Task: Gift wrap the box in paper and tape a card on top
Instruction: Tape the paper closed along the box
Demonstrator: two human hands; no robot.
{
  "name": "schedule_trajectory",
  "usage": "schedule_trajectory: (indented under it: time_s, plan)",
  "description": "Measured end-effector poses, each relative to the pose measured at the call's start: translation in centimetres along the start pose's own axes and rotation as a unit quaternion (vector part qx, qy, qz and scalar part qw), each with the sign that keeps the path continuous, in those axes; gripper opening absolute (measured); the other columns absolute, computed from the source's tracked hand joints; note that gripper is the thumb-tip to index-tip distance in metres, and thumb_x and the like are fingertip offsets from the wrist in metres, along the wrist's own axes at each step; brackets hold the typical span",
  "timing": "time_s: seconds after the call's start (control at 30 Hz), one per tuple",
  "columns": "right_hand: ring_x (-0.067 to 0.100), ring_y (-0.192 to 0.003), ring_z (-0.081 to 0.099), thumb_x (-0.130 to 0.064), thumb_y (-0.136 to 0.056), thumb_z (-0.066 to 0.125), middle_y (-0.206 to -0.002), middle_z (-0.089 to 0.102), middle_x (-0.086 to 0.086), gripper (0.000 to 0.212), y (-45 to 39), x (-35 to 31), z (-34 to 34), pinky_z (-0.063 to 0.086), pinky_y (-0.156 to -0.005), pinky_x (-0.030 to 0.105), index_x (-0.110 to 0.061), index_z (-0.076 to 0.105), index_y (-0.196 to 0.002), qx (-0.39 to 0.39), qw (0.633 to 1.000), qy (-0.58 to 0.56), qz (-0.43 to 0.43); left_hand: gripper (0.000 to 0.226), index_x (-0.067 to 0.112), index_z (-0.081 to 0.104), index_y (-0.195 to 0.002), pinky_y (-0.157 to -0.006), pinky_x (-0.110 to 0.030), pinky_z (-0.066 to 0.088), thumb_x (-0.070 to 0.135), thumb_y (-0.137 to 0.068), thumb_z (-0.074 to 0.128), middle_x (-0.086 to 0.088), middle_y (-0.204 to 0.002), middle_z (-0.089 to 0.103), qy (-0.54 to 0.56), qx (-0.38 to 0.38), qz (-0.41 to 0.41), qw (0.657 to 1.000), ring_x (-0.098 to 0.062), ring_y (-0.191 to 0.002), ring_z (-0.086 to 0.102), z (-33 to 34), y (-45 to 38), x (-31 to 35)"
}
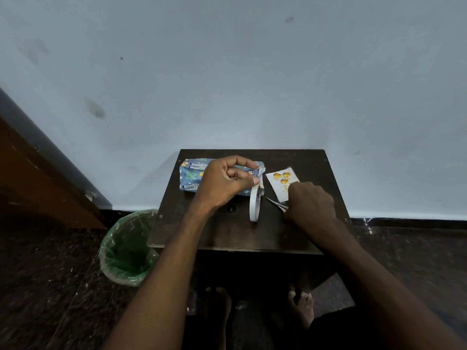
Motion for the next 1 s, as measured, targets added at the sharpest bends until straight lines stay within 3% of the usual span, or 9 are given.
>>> schedule_trajectory:
  time_s: [0.13,0.23,0.37,0.43,0.53,0.63,0.73,0.87,1.0]
  plan:
    - [0.031,-0.106,0.063,-0.031,-0.087,0.075,-0.114,0.066,0.01,0.034,-0.3,0.4,-0.4,0.054,-0.079,0.038,-0.015,0.071,-0.116,0.004,1.0,-0.013,-0.028,0.024,0.013,0.08,-0.107,-0.072,-0.017,0.051,0.007,-0.085,0.088,-0.008,-0.077,0.081,-0.006,0.003,0.003,1.0,-0.003,-0.066,0.071,-0.3,-0.3,0.1]
    - [0.035,-0.104,0.064,-0.027,-0.091,0.069,-0.115,0.062,0.01,0.024,-0.6,0.7,-0.9,0.054,-0.083,0.04,-0.024,0.073,-0.115,0.032,0.997,-0.053,-0.048,0.022,0.013,0.079,-0.106,-0.063,-0.011,0.043,0.007,-0.086,0.087,-0.01,-0.074,0.079,-0.009,0.013,0.004,1.0,0.004,-0.056,0.061,-0.6,-0.5,0.2]
    - [0.03,-0.109,0.061,-0.017,-0.09,0.074,-0.117,0.065,0.007,0.031,-1.1,0.2,-0.9,0.039,-0.079,0.031,-0.03,0.074,-0.118,0.034,0.988,-0.135,-0.074,0.023,0.012,0.079,-0.107,-0.063,-0.013,0.045,0.007,-0.086,0.087,-0.009,-0.075,0.08,-0.015,0.017,0.006,1.0,0.001,-0.057,0.065,-0.6,-0.4,0.2]
    - [0.028,-0.111,0.062,-0.012,-0.09,0.072,-0.115,0.07,0.005,0.033,-1.2,0.0,-1.0,0.04,-0.08,0.03,-0.028,0.076,-0.117,0.036,0.977,-0.198,-0.073,0.023,0.014,0.079,-0.107,-0.065,-0.016,0.047,0.008,-0.086,0.087,-0.008,-0.076,0.08,-0.021,0.018,0.008,1.0,-0.001,-0.06,0.067,-0.6,-0.3,0.2]
    - [0.023,-0.097,0.066,-0.011,-0.09,0.072,-0.099,0.075,0.002,0.029,-1.8,0.5,-1.2,0.048,-0.079,0.03,-0.029,0.079,-0.112,0.042,0.962,-0.257,-0.077,0.022,0.015,0.079,-0.106,-0.064,-0.02,0.048,0.01,-0.086,0.087,-0.008,-0.075,0.08,-0.025,0.023,0.009,0.999,-0.002,-0.058,0.065,-0.7,-0.3,0.2]
    - [0.007,-0.078,0.061,-0.013,-0.09,0.073,-0.087,0.071,-0.006,0.031,-2.4,1.2,-1.5,0.043,-0.069,0.022,-0.033,0.079,-0.113,0.028,0.956,-0.276,-0.096,0.022,0.019,0.079,-0.105,-0.067,-0.026,0.05,0.012,-0.086,0.089,-0.006,-0.075,0.08,-0.027,0.024,0.007,0.999,-0.005,-0.059,0.065,-0.9,-0.3,0.0]
    - [-0.001,-0.068,0.058,-0.014,-0.088,0.076,-0.085,0.069,-0.012,0.036,-2.5,1.8,-2.2,0.041,-0.065,0.017,-0.039,0.079,-0.113,0.021,0.941,-0.318,-0.116,0.021,0.017,0.079,-0.105,-0.063,-0.02,0.047,0.011,-0.087,0.088,-0.007,-0.076,0.08,-0.035,0.024,0.014,0.999,0.001,-0.054,0.06,-1.1,-0.3,0.1]
    - [0.001,-0.074,0.064,-0.009,-0.079,0.079,-0.092,0.074,-0.013,0.044,-2.5,2.1,-2.4,0.055,-0.082,0.031,-0.04,0.081,-0.111,-0.022,0.921,-0.366,-0.133,0.021,0.015,0.078,-0.106,-0.059,-0.013,0.043,0.01,-0.088,0.087,-0.005,-0.076,0.08,-0.053,0.026,0.024,0.998,0.004,-0.051,0.059,-1.0,-0.2,0.5]
    - [-0.007,-0.069,0.062,-0.009,-0.078,0.081,-0.084,0.07,-0.034,0.041,-2.6,1.4,-2.1,0.056,-0.082,0.03,-0.033,0.082,-0.111,-0.04,0.914,-0.376,-0.148,0.021,0.008,0.078,-0.107,-0.055,-0.007,0.038,0.003,-0.088,0.085,-0.009,-0.077,0.08,-0.06,0.032,0.039,0.997,0.005,-0.047,0.056,-0.9,-0.1,1.1]
Point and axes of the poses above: each hand's wrist, its own y-axis away from the middle knuckle, its own z-axis out of the palm, x = y × z, the point moved 6 cm from there along -y, towards the middle knuckle
